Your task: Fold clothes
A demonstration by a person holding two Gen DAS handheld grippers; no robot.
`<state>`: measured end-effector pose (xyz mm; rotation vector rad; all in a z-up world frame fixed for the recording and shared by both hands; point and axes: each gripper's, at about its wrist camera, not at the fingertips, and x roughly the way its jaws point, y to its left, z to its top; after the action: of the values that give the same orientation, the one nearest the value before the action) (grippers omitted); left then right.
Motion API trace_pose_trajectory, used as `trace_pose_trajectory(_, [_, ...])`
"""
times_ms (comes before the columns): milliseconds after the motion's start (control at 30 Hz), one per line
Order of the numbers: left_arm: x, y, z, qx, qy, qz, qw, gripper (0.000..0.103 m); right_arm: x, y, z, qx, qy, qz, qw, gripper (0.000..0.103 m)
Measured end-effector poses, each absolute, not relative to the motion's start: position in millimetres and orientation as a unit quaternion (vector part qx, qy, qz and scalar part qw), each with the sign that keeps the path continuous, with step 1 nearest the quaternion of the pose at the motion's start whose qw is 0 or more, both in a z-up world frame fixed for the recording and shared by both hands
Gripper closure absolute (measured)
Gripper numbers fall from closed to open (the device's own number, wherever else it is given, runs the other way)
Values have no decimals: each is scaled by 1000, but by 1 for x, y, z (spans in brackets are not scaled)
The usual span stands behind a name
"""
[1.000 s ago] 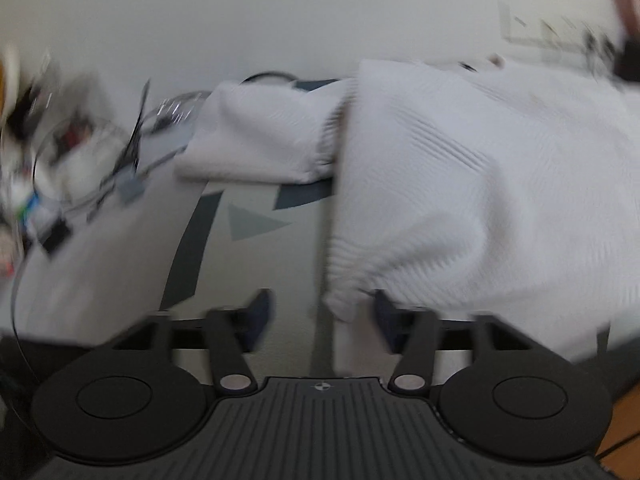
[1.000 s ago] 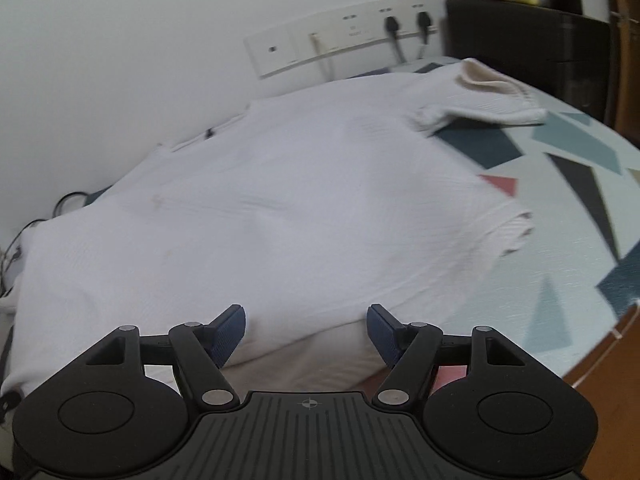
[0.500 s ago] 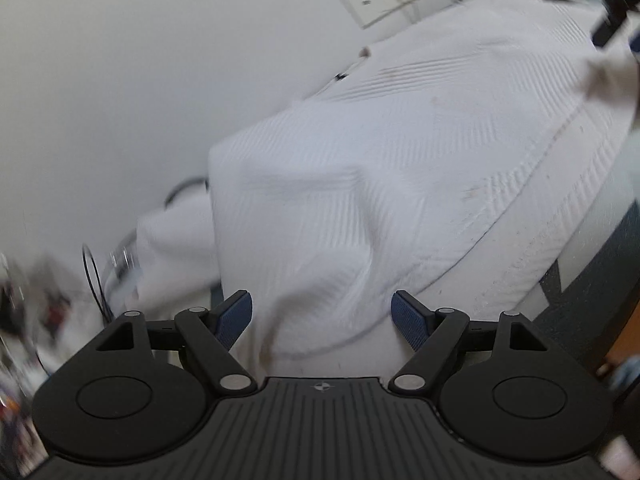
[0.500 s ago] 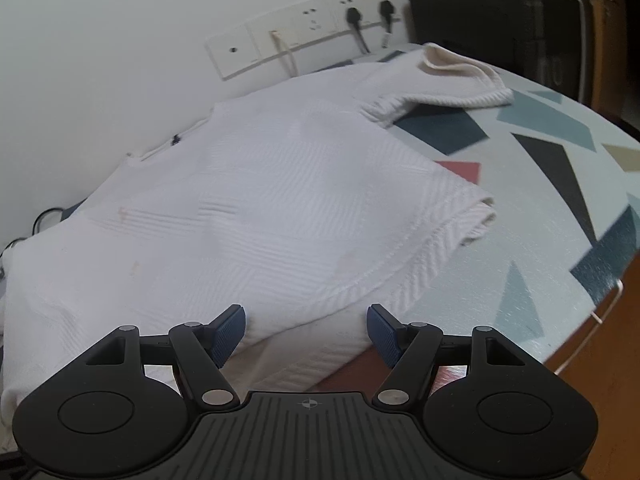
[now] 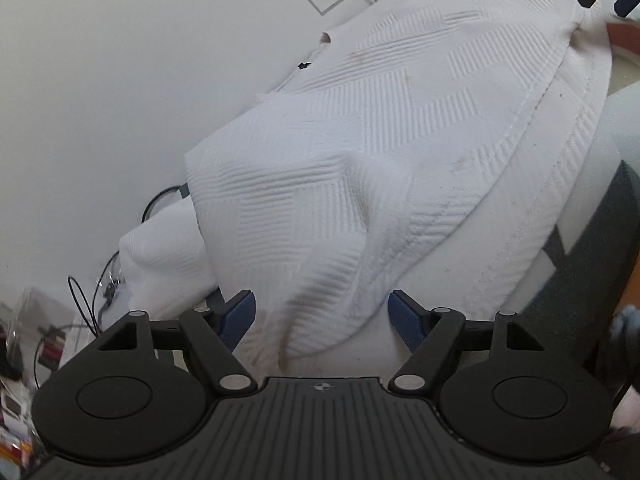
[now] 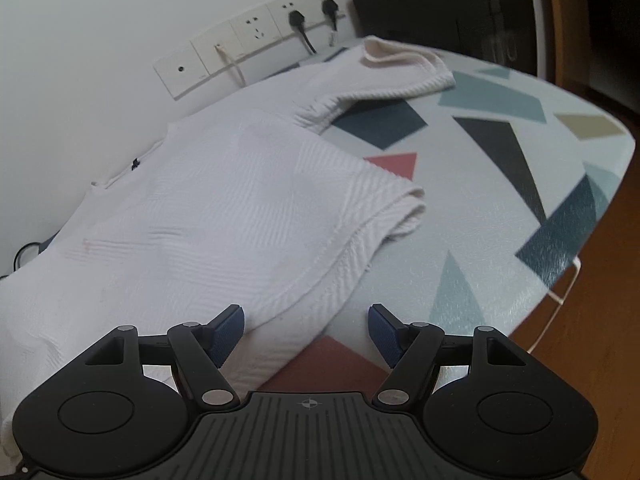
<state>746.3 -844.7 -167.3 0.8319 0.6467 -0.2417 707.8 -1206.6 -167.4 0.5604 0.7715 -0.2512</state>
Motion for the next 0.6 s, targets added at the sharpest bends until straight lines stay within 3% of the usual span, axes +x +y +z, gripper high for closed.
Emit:
trace_pose_trajectory(167, [764, -858, -177, 399, 276, -86, 870, 28, 710, -1205, -168, 274, 370, -114, 880, 38])
trace_pose_trajectory(233, [769, -862, -179, 380, 268, -85, 881, 40, 712, -1205, -167, 276, 368, -108, 881, 38])
trace_pose_trajectory(300, [769, -865, -176, 359, 269, -97, 889, 72, 713, -1204, -167, 278, 367, -102, 882, 38])
trace_pose_trajectory(367, [761, -860, -161, 319, 247, -108, 909, 90, 713, -1206, -167, 279, 367, -101, 882, 38])
trace_pose_trajectory(600, [733, -835, -128, 305, 192, -82, 929, 88, 713, -1214, -172, 296, 357, -106, 880, 38])
